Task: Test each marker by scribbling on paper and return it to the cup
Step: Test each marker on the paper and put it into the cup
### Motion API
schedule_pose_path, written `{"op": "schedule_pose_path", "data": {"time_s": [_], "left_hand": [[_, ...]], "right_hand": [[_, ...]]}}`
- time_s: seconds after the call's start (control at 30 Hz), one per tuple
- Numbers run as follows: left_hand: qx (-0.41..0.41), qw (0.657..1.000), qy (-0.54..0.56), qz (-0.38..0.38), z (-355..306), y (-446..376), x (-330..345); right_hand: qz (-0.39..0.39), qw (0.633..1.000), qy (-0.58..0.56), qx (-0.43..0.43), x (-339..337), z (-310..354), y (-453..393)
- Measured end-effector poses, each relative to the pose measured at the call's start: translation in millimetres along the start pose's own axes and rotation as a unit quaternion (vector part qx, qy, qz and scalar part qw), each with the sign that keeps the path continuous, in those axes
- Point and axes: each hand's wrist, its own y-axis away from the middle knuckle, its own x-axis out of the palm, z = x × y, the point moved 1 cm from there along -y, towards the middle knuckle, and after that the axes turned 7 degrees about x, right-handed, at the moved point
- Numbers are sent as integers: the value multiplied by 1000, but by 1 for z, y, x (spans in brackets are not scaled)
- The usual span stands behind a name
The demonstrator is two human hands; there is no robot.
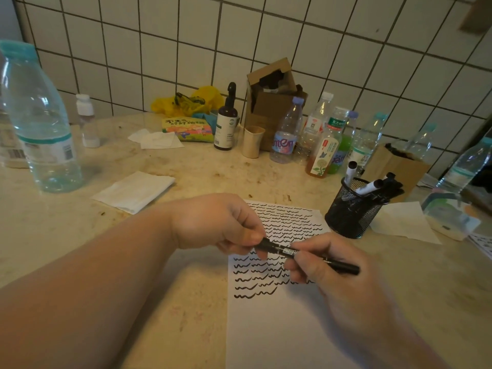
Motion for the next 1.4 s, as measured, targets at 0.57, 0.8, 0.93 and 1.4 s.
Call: {"op": "schedule_pose_path", "data": {"time_s": [0.57,0.8,0.93,1.4], "left_hand": [[-29,966,-180,-185,-1,-12,13],[-71,952,-227,-192,1,-16,15],[-80,951,-232,-187,5,-17,16],[-77,949,-245,-181,7,-22,16]], "right_hand": [[-22,976,206,-59,-24,31,-7],[-274,925,234,-124,-64,73,-40],[-320,900,279,-98,-72,65,-65],[-370,877,258,-165,-86,36,-71]]}}
